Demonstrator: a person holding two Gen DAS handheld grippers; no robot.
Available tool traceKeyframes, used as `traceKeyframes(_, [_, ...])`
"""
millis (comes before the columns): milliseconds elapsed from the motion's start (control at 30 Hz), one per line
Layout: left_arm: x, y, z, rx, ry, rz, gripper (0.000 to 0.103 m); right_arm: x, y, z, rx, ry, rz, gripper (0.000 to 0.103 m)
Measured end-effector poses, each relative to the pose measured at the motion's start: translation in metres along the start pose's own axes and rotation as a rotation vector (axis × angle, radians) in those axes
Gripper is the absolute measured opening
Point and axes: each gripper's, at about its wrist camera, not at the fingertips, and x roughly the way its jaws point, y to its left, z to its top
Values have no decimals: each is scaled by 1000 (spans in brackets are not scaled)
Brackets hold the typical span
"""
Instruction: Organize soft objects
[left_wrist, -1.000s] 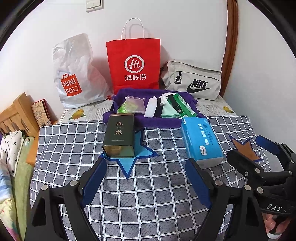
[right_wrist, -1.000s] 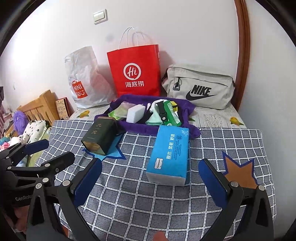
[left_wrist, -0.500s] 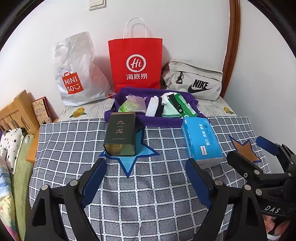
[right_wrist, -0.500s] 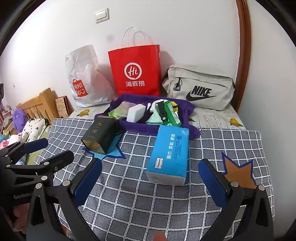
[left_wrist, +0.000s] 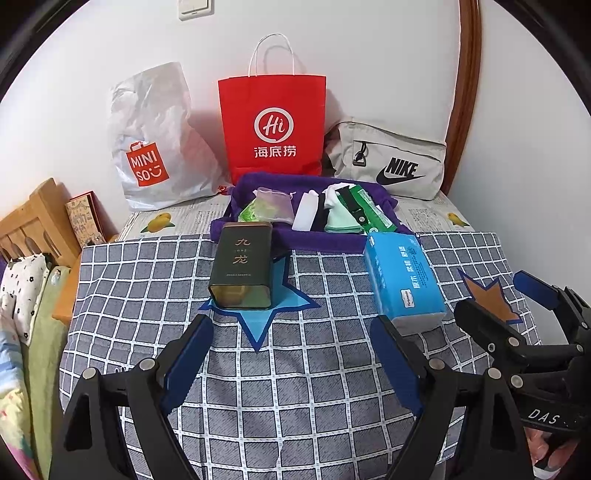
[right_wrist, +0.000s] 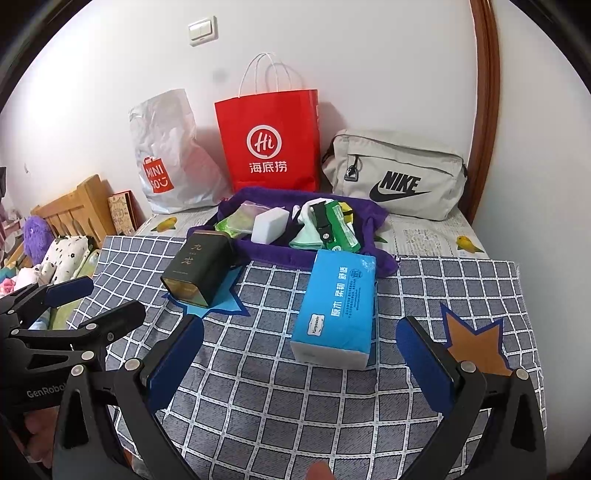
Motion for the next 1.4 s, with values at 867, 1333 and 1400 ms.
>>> traceKeyframes(867, [-3,-1,0,1,4,12,86,-1,-2,0,1,1,0,102])
traceKeyframes(1333, [-2,0,0,1,8,12,86,-1,-1,1,3,4,-1,102])
traceKeyframes(1400, [0,2,0,-2,13,13,86,0,-1,1,-2,5,0,102])
